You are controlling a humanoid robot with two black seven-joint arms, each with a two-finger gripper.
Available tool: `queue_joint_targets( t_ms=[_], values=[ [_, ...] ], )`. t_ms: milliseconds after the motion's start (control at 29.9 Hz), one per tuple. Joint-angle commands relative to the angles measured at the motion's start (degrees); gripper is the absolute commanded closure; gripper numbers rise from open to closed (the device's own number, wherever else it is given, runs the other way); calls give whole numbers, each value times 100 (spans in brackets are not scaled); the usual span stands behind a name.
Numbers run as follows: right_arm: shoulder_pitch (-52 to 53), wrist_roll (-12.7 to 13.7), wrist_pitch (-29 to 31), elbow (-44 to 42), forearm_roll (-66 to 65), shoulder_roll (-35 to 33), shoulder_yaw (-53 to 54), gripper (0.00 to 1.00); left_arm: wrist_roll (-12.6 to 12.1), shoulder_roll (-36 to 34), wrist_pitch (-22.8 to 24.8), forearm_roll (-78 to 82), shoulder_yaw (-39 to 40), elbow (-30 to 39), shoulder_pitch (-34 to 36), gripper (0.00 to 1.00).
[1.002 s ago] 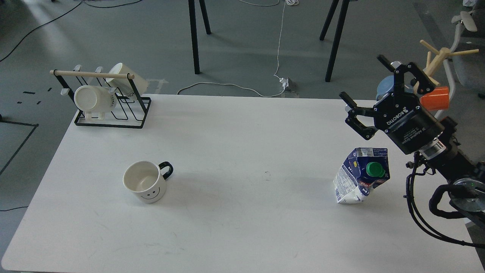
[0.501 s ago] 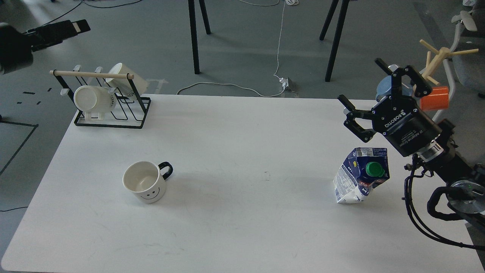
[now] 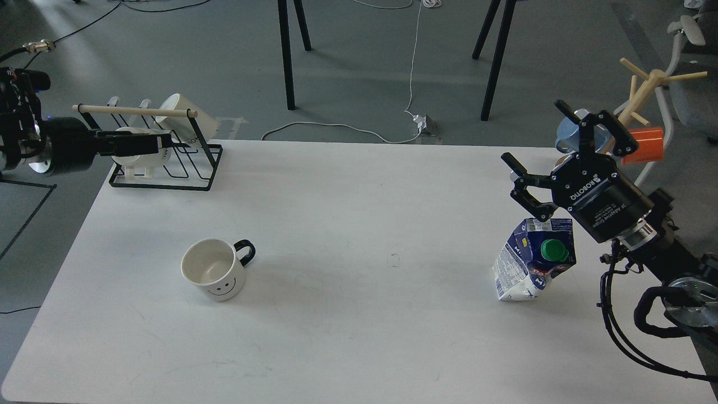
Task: Place cup and milk with both arms
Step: 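Grasp the white mug rim with the left gripper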
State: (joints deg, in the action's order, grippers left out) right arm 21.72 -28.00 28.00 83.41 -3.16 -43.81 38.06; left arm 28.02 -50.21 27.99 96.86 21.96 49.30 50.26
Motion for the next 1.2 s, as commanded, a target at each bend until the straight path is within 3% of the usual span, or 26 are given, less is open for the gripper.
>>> queue_joint_targets(
  t_ms=[0, 301, 601, 902, 1169],
  values=[
    [-1, 0, 0, 9, 0, 12, 0, 1, -2, -32, 1, 18, -341, 0, 1, 0],
    [-10, 0, 0, 0, 0, 4, -9, 1, -2, -24, 1, 9, -1035, 193, -78, 0],
    [-81, 0, 0, 9, 0, 4, -9, 1, -2, -24, 1, 17, -1071, 633, -350, 0],
    [-81, 0, 0, 18, 0, 12, -9, 1, -2, 178, 1, 17, -1071, 660, -851, 1],
    [-89, 0, 0, 35, 0, 74, -18, 1, -2, 275, 1, 0, -1053, 633, -895, 2]
  ],
)
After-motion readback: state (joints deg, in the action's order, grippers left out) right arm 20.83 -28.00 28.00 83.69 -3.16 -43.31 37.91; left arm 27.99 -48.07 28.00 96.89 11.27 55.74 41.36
